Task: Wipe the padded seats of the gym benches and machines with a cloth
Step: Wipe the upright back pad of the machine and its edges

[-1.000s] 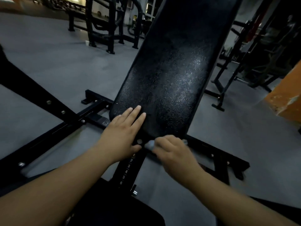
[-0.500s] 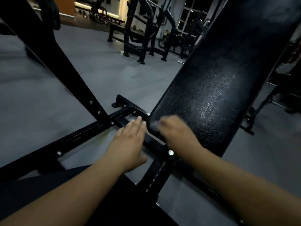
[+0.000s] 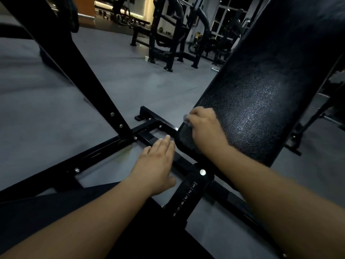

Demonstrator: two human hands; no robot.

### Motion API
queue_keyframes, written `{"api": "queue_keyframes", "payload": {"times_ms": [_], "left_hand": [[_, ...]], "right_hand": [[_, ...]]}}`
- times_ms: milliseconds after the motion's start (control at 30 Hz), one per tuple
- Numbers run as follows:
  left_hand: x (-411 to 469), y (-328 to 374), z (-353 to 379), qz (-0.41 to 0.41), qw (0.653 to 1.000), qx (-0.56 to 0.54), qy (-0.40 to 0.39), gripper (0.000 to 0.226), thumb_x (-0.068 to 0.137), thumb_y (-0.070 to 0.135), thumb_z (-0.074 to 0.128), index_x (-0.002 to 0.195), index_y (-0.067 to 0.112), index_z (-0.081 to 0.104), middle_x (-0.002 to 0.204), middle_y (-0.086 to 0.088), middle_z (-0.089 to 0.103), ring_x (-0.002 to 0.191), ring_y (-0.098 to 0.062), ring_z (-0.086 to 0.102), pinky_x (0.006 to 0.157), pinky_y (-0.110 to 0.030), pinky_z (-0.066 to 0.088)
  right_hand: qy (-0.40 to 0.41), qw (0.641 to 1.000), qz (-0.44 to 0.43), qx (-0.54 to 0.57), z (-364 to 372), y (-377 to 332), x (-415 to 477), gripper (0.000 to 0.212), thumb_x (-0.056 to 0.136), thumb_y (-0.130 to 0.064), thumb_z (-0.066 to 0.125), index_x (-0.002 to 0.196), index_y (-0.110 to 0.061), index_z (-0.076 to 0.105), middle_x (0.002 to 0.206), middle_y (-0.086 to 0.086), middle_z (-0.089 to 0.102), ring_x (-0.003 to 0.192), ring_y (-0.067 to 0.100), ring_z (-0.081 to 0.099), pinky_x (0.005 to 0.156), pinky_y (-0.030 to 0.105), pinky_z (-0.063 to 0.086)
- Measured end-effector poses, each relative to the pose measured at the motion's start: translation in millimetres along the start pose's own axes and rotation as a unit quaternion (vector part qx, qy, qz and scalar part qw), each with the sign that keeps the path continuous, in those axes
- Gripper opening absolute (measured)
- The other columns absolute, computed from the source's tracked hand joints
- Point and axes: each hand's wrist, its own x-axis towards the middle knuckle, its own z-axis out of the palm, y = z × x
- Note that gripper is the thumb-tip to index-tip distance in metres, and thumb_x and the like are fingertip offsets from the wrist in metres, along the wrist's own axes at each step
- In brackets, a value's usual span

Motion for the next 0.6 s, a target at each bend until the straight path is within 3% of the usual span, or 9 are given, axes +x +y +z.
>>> {"api": "queue_keyframes", "payload": {"times_ms": [33,100,167,233,333,400,500,567,600], "left_hand": [[-3.4,0.8,-2.3,-0.003,1.0,0.003,-0.006,0.104,0.088,0.054,0.057,0.157,0.014,-0.01,0.165,-0.006,-0.016,0.153,-0.023,-0.007,0.124,-0.042,0.011],[-10.3,-1.1,-6.2,-0.01,1.0,0.018,-0.018,0.102,0.088,0.054,0.056,0.157,0.014,-0.008,0.166,-0.006,-0.014,0.153,-0.023,-0.005,0.124,-0.042,0.012],[-17.8,-4.1,-11.9,0.0,0.998,0.038,-0.047,0.101,0.088,0.055,0.056,0.158,0.014,-0.004,0.166,-0.006,-0.012,0.153,-0.022,-0.003,0.123,-0.042,0.013],[-25.4,-10.1,-17.6,0.014,0.996,0.048,-0.069,0.1,0.088,0.056,0.056,0.158,0.015,-0.002,0.166,-0.005,-0.01,0.153,-0.021,-0.002,0.123,-0.041,0.013],[-40.6,-21.8,-23.2,0.041,0.994,0.062,-0.081,0.097,0.088,0.058,0.055,0.158,0.018,0.001,0.167,-0.002,-0.007,0.153,-0.019,0.0,0.124,-0.038,0.014],[-56.2,-29.0,-24.1,0.05,0.99,0.073,-0.112,0.096,0.089,0.059,0.054,0.159,0.02,0.001,0.167,-0.001,-0.007,0.153,-0.018,0.001,0.124,-0.034,0.011],[-73.0,-42.6,-28.2,0.065,0.98,0.093,-0.164,0.097,0.09,0.058,0.055,0.159,0.022,-0.002,0.167,0.001,-0.009,0.153,-0.014,0.0,0.122,-0.028,0.008],[-80.4,-50.4,-32.7,0.07,0.977,0.096,-0.179,0.096,0.09,0.059,0.054,0.159,0.023,-0.002,0.167,0.004,-0.007,0.152,-0.011,0.001,0.122,-0.027,0.009],[-83.6,-53.9,-33.9,0.07,0.976,0.093,-0.183,0.095,0.09,0.06,0.053,0.159,0.024,-0.001,0.167,0.006,-0.006,0.152,-0.01,0.001,0.122,-0.026,0.009]], "right_hand": [[-0.017,1.0,-0.008,0.01,10.5,-12.4,-7.7,0.021,0.08,0.002,0.065,0.094,-0.01,0.074,0.102,0.006,0.064,0.089,0.03,0.051,0.068,0.038,0.051],[-0.089,0.989,-0.118,0.0,27.5,-28.5,-34.8,0.02,0.074,0.001,0.067,0.092,-0.009,0.071,0.096,0.009,0.062,0.083,0.029,0.053,0.066,0.036,0.05],[-0.199,0.945,-0.252,-0.064,25.3,-25.8,-67.0,0.018,0.075,-0.01,0.07,0.093,-0.014,0.071,0.093,0.004,0.059,0.083,0.025,0.052,0.068,0.036,0.05],[-0.204,0.928,-0.289,-0.119,12.5,-15.7,-78.4,0.015,0.077,-0.016,0.068,0.092,-0.019,0.071,0.09,0.0,0.059,0.082,0.022,0.052,0.067,0.034,0.049],[-0.061,0.984,-0.149,-0.076,3.0,-14.9,-57.0,0.021,0.082,-0.006,0.055,0.096,-0.008,0.07,0.094,0.01,0.061,0.081,0.03,0.054,0.063,0.041,0.05],[-0.014,0.997,-0.064,-0.046,3.1,-27.4,-49.3,0.034,0.086,-0.003,0.039,0.105,-0.001,0.068,0.102,0.015,0.061,0.085,0.035,0.054,0.064,0.045,0.05],[-0.157,0.982,0.004,0.109,15.4,-62.0,-81.7,0.035,0.088,0.0,0.042,0.111,-0.011,0.066,0.109,0.006,0.057,0.099,0.024,0.054,0.081,0.039,0.051],[-0.243,0.924,0.078,0.284,18.0,-93.3,-118.3,0.033,0.09,-0.002,0.047,0.111,-0.019,0.066,0.102,-0.008,0.056,0.093,-0.003,0.053,0.083,0.013,0.042],[-0.246,0.898,0.124,0.344,22.8,-107.3,-131.2,0.033,0.091,-0.003,0.048,0.11,-0.02,0.067,0.102,-0.008,0.057,0.091,-0.005,0.053,0.08,0.01,0.038]]}}
